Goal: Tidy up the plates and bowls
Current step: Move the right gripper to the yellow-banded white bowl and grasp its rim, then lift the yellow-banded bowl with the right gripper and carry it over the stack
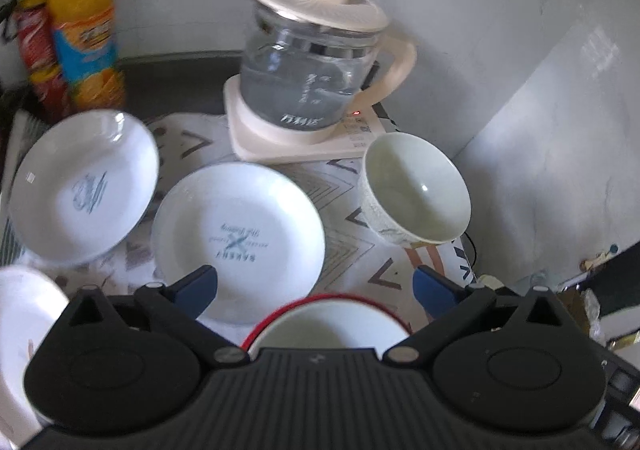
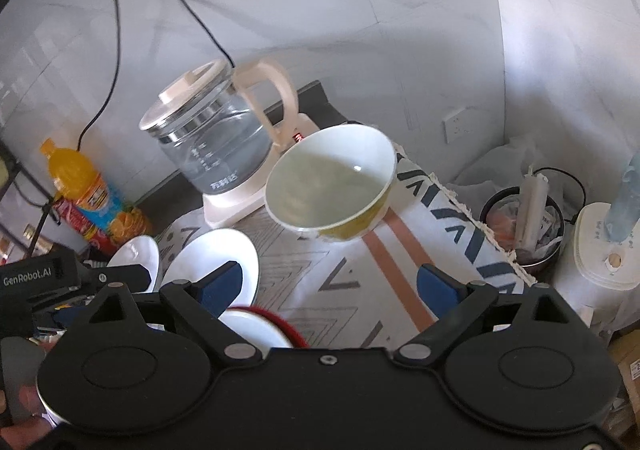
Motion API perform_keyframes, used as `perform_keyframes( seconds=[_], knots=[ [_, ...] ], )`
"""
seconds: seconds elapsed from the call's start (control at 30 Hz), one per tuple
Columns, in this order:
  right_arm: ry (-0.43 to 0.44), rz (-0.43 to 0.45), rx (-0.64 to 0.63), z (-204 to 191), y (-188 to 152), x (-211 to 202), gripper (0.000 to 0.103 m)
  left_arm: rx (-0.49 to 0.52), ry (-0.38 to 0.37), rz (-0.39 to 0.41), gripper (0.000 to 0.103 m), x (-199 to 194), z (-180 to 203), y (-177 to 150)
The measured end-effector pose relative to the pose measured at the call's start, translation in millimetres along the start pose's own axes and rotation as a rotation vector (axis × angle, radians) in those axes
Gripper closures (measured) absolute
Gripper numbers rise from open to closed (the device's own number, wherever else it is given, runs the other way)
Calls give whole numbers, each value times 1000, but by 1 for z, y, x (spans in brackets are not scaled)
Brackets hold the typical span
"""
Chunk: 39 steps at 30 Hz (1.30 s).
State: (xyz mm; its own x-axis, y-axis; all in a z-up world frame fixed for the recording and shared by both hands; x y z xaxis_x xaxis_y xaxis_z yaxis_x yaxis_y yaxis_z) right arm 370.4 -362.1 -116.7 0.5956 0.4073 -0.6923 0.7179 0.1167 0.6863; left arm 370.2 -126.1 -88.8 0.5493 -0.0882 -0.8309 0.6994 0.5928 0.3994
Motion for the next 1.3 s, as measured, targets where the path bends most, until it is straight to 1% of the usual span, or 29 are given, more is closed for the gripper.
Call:
perform_keyframes(
  seconds=[0.1,0.27,0.33,0.4,0.43,0.5,0.53,0.6,0.73,0.8,0.87,0.93,1.0,1.03,1.1,1.17,1.2,1.27,1.3],
  knots=[
    [-6,-2,10,4,8,9,10,3,-23,-11,1,13,9,11],
    [-24,-15,46,15,21,27,21,18,-53,-23,3,38,26,31],
    [-23,-24,61,18,26,36,23,23,-64,-37,7,50,31,37],
    [-23,-34,81,23,29,45,27,22,-71,-60,15,64,35,44],
    [-24,-41,90,25,30,50,29,21,-71,-70,17,70,37,47],
    [-26,-58,108,29,32,61,33,18,-72,-90,27,84,40,53],
    [-29,-68,119,31,33,66,35,17,-74,-99,30,90,42,55],
    [-33,-85,139,36,35,76,38,21,-76,-116,39,102,46,59],
    [-42,-116,176,44,36,92,42,38,-73,-147,49,122,53,62],
    [-45,-128,186,46,37,98,46,42,-71,-162,57,133,56,62],
    [-50,-140,198,49,37,105,49,44,-63,-181,61,143,57,61],
    [-53,-154,212,52,36,112,52,46,-55,-196,63,152,57,61],
    [-53,-165,224,53,35,117,52,48,-43,-204,71,161,57,60],
    [-55,-170,229,54,35,120,52,45,-42,-208,72,164,57,60],
    [-62,-184,231,56,35,127,57,47,-39,-218,80,170,56,60],
    [-67,-199,229,56,35,133,65,48,-38,-227,85,174,56,60],
    [-68,-206,231,56,34,136,67,45,-42,-232,88,177,56,61],
    [-69,-219,237,57,33,141,76,45,-50,-240,92,181,58,60],
    [-74,-222,239,57,32,143,79,49,-46,-237,92,183,60,60]
  ],
)
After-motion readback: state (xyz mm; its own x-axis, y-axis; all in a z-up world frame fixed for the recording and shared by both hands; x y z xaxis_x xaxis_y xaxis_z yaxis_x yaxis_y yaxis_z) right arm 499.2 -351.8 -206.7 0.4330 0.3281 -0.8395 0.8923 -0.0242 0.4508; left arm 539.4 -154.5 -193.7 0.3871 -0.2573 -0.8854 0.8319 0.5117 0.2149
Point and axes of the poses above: each gripper's, at about its wrist camera, not at the fingertips, and x roughly the way its jaws point, z to its right, y to its top, the point moved 4 cm from there along x, roughly the way its jaws point, and after that the axes turned 15 degrees about -x, right-handed, at the moved point
